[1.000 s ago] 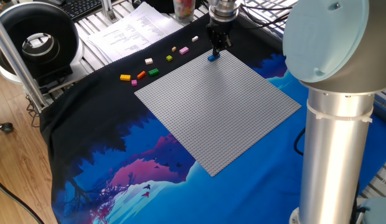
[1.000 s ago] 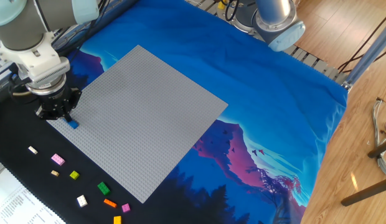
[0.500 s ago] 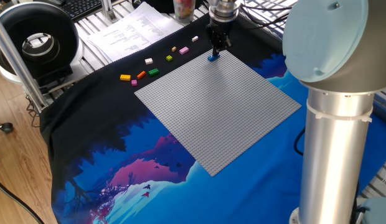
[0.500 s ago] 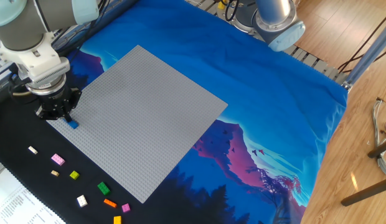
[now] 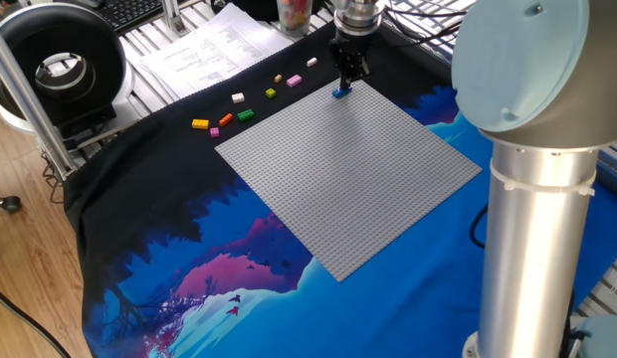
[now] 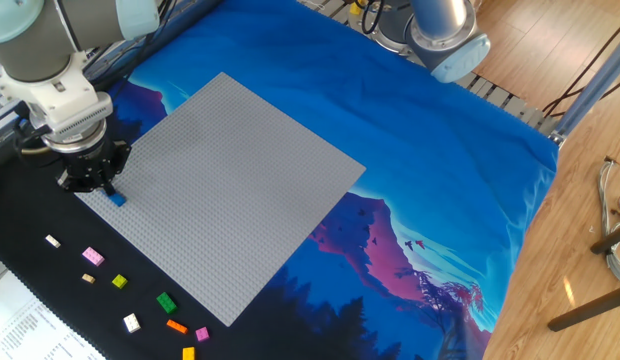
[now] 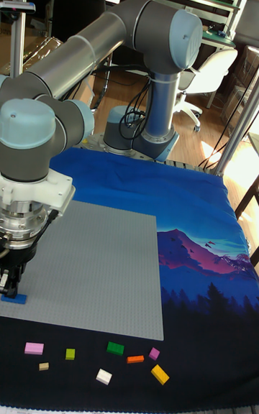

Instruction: Build with small Lego blocks

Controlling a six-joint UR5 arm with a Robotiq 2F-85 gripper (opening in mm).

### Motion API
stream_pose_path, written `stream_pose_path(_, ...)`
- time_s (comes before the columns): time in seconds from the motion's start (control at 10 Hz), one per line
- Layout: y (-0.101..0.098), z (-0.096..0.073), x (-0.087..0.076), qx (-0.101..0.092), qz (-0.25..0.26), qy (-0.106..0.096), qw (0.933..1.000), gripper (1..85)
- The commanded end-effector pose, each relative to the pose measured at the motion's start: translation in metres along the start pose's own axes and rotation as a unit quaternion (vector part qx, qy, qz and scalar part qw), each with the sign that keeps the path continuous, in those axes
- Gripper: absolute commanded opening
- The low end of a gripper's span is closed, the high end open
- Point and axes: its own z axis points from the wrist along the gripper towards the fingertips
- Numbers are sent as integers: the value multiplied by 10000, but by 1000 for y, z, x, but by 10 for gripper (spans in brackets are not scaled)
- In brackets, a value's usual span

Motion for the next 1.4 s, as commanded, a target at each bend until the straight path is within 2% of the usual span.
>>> stream_pose_path(0.0, -2, 5, 0, -8, 28, -90, 10000, 20)
stream_pose_path(0.1, 1, 4, 0, -26, 45, -103, 9999, 20)
stream_pose_path(0.3, -1, -10, 8, 17, 26, 54, 10000, 23)
stream_pose_path(0.4, -3, -21, 14, -7, 56, 172, 9998, 80)
stream_pose_path(0.5, -1, -28, 16, -117, 41, 224, 9997, 207)
stream_pose_path(0.6, 4, -27, 11, -228, 74, 69, 9997, 420)
stream_pose_path(0.7, 5, -26, 12, -247, 98, 41, 9996, 487)
stream_pose_path(0.8, 5, -26, 14, -243, 105, 71, 9996, 510)
stream_pose_path(0.9, 3, -25, 13, -229, 113, 62, 9997, 593)
stream_pose_path(1.0, 1, -23, 6, -212, 117, -41, 9997, 633)
stream_pose_path(1.1, -3, -22, -2, -161, 115, -133, 9997, 637)
stream_pose_path(1.3, -11, -15, -2, -163, -75, -33, 9998, 617)
